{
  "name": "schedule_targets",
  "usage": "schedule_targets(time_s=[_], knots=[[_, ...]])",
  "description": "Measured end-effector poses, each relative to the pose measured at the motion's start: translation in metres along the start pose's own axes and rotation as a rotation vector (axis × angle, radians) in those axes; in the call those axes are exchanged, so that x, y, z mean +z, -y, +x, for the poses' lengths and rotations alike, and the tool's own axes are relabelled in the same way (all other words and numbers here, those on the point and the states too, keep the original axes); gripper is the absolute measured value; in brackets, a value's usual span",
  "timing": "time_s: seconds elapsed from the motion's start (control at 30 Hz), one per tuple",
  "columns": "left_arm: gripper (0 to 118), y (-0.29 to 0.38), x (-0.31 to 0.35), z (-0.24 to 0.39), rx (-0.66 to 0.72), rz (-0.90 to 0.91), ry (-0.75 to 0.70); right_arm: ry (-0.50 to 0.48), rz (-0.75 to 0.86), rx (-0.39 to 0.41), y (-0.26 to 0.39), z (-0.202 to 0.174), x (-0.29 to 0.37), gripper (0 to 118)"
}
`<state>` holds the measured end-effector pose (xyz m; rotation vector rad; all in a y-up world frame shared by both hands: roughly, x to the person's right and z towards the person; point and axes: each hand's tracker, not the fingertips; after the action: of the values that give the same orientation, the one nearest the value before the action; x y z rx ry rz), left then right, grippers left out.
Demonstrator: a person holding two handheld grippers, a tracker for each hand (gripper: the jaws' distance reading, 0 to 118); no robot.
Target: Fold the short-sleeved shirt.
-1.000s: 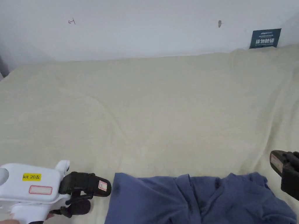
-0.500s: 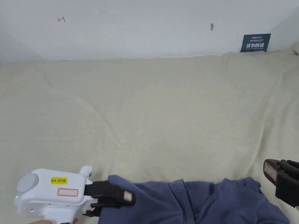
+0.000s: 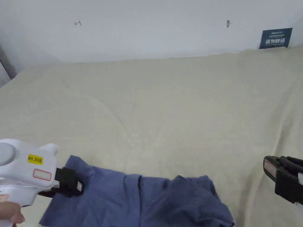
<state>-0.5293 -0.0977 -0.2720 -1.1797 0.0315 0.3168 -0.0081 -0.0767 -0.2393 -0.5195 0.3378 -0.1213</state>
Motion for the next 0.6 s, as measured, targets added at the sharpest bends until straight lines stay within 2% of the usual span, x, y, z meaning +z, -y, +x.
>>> schedule_targets(time_s=[0.07,0.1,0.23,0.4,0.5,0.53,0.6], knots=[[8,-0.002,0.009,0.007,-0.059,0.005,-0.09,-0.019,-0.006,-0.01,0.004,0.003,-0.001,0],[8,0.006,0.015,0.028,-0.05,-0.006,-0.087,-0.02,-0.011,-0.015,0.006,0.004,-0.002,0],[8,0.0,0.001,0.088,-0.045,-0.053,0.101,-0.029,-0.034,-0.054,0.011,0.012,0.0,0],[8,-0.003,-0.05,0.192,-0.212,-0.136,0.235,-0.008,-0.036,-0.084,0.013,0.026,0.008,0],[12,0.0,-0.087,0.237,-0.177,-0.214,0.364,0.004,-0.035,-0.106,0.014,0.037,0.014,0],[32,0.002,-0.101,0.247,-0.17,-0.229,0.36,0.012,-0.038,-0.11,0.015,0.04,0.015,0],[88,0.002,-0.122,0.255,-0.155,-0.263,0.427,0.025,-0.042,-0.119,0.016,0.047,0.017,0]])
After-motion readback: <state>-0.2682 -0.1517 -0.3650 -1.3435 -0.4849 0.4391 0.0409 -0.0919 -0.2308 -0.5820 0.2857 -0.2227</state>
